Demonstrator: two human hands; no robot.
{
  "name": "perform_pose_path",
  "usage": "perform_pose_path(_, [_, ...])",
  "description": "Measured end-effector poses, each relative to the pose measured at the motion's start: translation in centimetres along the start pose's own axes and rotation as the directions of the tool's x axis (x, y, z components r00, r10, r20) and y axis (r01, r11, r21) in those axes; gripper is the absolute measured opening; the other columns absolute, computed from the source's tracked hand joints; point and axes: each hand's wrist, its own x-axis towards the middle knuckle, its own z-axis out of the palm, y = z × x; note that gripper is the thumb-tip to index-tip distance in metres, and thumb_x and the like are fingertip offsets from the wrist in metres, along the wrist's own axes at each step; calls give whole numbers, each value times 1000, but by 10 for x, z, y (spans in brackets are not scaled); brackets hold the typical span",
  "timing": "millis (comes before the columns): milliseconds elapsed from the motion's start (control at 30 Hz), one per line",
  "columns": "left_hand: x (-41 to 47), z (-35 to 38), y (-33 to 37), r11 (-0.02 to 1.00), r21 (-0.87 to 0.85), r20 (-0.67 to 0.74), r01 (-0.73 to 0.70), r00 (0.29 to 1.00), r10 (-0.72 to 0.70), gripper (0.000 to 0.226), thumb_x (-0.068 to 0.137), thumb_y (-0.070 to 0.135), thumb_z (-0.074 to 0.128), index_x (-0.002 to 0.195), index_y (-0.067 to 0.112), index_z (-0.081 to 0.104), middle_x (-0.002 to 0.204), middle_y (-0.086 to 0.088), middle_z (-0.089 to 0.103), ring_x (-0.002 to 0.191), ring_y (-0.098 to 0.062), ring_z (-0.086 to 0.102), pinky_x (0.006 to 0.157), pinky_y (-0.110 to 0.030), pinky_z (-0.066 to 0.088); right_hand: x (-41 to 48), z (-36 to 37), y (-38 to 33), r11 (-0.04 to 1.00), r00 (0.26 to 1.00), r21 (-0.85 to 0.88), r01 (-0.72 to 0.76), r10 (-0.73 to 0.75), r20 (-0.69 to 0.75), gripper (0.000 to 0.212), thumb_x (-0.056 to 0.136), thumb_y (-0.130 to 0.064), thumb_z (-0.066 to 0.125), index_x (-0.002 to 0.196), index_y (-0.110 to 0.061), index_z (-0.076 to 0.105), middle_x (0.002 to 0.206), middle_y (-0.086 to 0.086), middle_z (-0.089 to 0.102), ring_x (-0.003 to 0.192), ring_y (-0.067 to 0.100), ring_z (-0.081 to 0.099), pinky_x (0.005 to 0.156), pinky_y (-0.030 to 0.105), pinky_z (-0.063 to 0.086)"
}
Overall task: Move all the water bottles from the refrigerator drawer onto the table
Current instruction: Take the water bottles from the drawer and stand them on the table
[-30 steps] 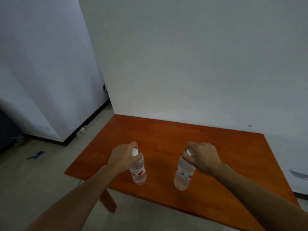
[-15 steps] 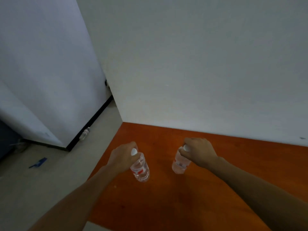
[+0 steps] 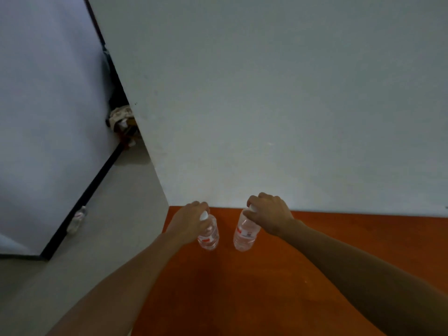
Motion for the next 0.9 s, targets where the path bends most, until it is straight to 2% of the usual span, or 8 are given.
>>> perform_pose_path(133, [39,3,-20,998,15,19,-59,998,58,23,91,32,57,109,17,57,105,-2,58,92,-15,52,74,-25,38,39,14,-17,998,998,27,-61,61,21,37,95,-43,49,122,-18,54,115,8,56,91,23,59,76,33,53])
perform_pose_path(267, [66,10,-32,995,-8,10,-96,995,96,25,92,31,57,113,17,56,111,-3,58,93,-13,49,77,-23,39,65,25,-23,995,995,19,-96,95,36,36,95,-41,50,122,-18,54,117,9,55,93,24,59,78,32,50])
perform_pose_path(433, [80,15,-31,991,-65,0,-118,993,118,30,87,36,65,109,19,56,103,1,58,88,-14,54,76,-26,45,78,27,-24,984,989,94,-149,147,28,38,93,-38,55,125,-17,55,120,9,54,99,25,57,83,33,47])
perform_pose_path(533, [80,14,-31,991,-62,16,-115,993,116,34,83,37,69,109,19,56,102,2,58,86,-13,56,73,-25,43,79,25,-25,973,988,170,-157,152,40,41,92,-33,56,129,-17,52,121,9,53,103,24,55,87,32,44])
perform_pose_path(667, [72,-1,-23,992,34,17,-122,992,122,45,83,40,67,120,20,52,116,1,55,98,-14,55,79,-28,48,66,21,-21,955,982,230,-185,173,71,50,90,-31,62,135,-18,46,126,9,53,107,25,55,92,34,45])
perform_pose_path(767, [63,-17,-1,983,94,-69,-159,984,165,37,89,35,61,121,19,52,121,0,53,106,-16,53,82,-28,47,39,12,-10,938,972,254,-236,227,65,53,88,-30,65,136,-20,44,129,8,54,108,23,57,95,35,47])
perform_pose_path(900, [48,-24,55,964,93,-124,-249,958,259,29,93,29,54,120,17,54,119,-1,55,103,-16,57,82,-30,49,-25,-8,21,922,953,240,-304,297,68,48,91,-33,61,135,-19,46,133,8,51,112,25,56,95,38,48])
